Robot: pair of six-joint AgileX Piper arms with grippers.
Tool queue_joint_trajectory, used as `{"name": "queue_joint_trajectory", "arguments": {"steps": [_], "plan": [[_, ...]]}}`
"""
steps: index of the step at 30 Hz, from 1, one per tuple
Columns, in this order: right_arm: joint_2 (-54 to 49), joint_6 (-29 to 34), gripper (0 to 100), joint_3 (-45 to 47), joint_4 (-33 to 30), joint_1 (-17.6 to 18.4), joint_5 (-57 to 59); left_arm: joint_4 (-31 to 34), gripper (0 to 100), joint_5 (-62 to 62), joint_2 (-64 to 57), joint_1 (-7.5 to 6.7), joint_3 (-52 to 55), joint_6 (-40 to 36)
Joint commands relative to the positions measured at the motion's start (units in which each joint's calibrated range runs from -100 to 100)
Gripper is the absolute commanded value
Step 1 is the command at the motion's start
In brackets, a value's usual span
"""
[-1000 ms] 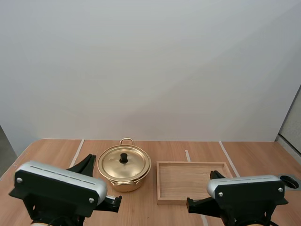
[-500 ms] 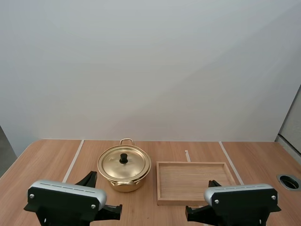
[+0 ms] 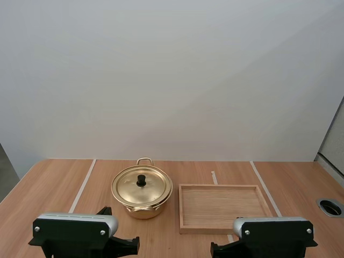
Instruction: Open the lid, put the grape in the pot, and close it
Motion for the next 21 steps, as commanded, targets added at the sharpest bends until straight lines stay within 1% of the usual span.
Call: {"name": "queue_joint_trajectory", "arguments": {"steps": [1,21], "plan": [[-0.4,0.9,0,0.0,-0.2,-0.3,0.0,2.0,0,1.6,-0.2,0.22,0.1,-2.4],[-0.4,0.9,0,0.0,-0.7,-0.3,1.5,2.0,0,2.2,-0.2,0.3,0.1,-2.5]]}}
